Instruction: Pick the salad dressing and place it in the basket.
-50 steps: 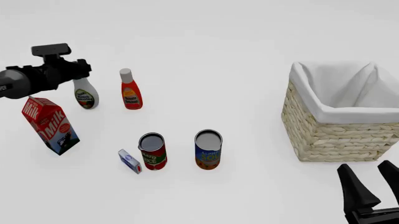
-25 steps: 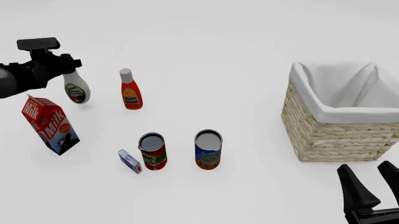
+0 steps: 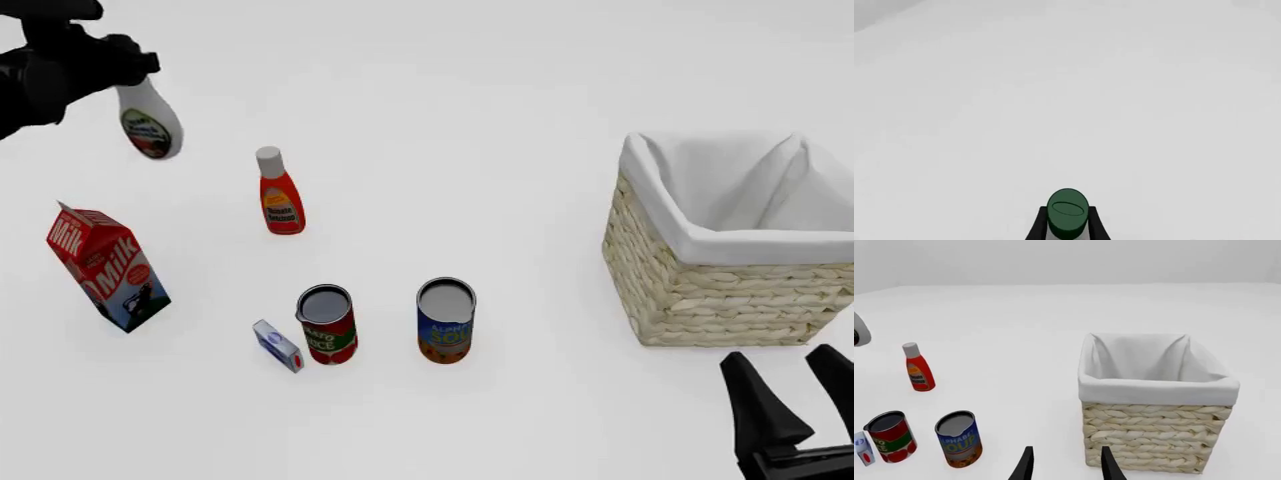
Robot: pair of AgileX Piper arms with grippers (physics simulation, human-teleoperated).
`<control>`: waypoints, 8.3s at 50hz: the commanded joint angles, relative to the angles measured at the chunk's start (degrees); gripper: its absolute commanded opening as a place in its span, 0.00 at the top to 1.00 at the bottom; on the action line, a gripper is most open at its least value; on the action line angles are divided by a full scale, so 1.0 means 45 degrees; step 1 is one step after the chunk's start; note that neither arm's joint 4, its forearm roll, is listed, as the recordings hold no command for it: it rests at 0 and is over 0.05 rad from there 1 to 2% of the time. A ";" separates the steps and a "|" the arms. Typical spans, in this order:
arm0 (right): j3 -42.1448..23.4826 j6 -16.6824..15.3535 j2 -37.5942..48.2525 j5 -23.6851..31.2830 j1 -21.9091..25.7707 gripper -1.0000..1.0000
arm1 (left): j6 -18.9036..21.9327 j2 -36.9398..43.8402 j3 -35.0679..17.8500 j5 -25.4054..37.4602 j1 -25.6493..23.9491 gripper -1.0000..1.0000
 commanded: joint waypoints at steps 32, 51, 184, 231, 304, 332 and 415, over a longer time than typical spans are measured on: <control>0.0001 0.0040 0.0367 -0.0482 0.0126 0.00 | 0.1414 -0.4024 0.1941 0.0877 -0.6694 1.00; -0.0004 -0.0025 0.0527 -0.0724 0.0317 0.00 | 0.1162 -0.3456 0.1971 0.0739 -0.8793 1.00; -0.7197 -0.4147 1.2378 -0.5043 0.5544 0.00 | 0.0234 -0.3572 0.2594 0.0459 -1.1967 1.00; -0.8346 -0.3701 1.5472 -0.6636 0.5633 0.00 | 0.0021 -0.4058 0.2977 0.0410 -1.2638 1.00; -0.8436 -0.3282 1.6732 -0.7389 0.5956 1.00 | -0.0027 -0.5228 0.2583 0.1220 -1.2957 0.00; -0.8242 -0.3119 1.5691 -0.7177 0.5931 1.00 | 0.0350 -1.0906 0.6137 0.0125 -1.1531 0.00; -1.0359 -0.2185 1.1471 -0.4170 0.0993 1.00 | -0.1155 -2.3099 1.9936 -0.2137 -0.2824 0.00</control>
